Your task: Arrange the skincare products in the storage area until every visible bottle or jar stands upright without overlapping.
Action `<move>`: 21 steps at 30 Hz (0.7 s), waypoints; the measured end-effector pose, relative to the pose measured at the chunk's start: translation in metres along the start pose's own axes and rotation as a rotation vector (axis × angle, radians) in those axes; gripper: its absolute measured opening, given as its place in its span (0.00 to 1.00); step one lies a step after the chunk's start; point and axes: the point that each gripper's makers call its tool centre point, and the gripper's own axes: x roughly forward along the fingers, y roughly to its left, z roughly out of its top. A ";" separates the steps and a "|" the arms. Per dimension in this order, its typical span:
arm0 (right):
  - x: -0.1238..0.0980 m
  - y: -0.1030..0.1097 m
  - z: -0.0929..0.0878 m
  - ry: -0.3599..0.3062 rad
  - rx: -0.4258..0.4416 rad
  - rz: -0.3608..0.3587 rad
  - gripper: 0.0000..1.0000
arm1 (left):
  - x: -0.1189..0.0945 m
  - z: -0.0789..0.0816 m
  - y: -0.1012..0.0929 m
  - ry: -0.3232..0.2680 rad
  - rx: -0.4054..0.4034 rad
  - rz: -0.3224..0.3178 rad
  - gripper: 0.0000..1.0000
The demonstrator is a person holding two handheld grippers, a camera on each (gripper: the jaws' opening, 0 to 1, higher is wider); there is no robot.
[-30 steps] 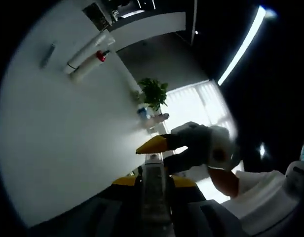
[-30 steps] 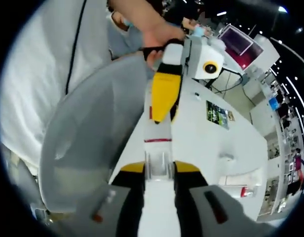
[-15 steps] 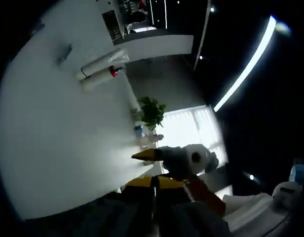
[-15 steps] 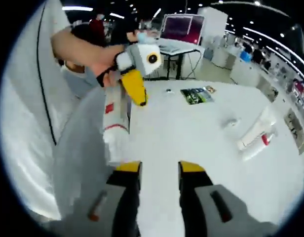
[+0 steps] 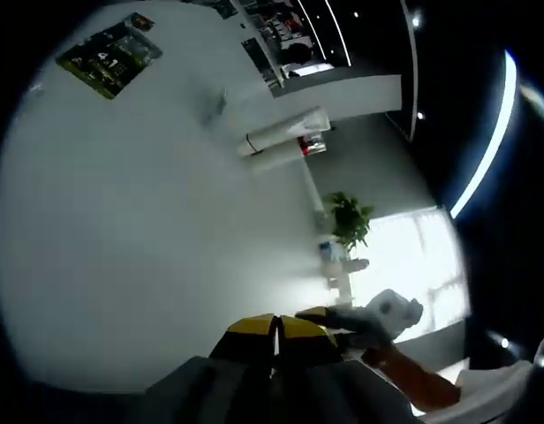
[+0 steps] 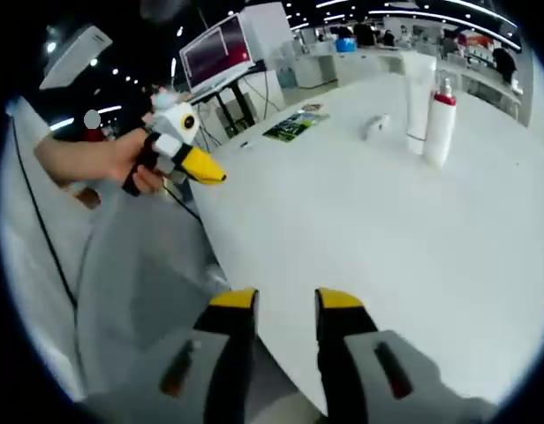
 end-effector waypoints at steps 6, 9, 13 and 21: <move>0.007 -0.002 0.005 -0.005 0.005 -0.012 0.28 | 0.011 -0.012 0.003 0.081 0.044 0.026 0.01; 0.010 -0.002 0.007 -0.010 0.019 -0.009 0.28 | 0.011 -0.012 0.004 0.095 0.052 0.029 0.02; 0.013 -0.001 0.014 -0.019 0.020 -0.009 0.29 | 0.010 -0.003 -0.004 0.066 0.057 -0.012 0.07; 0.020 0.000 0.025 -0.030 0.043 0.005 0.30 | 0.009 0.003 -0.010 0.041 0.066 -0.028 0.09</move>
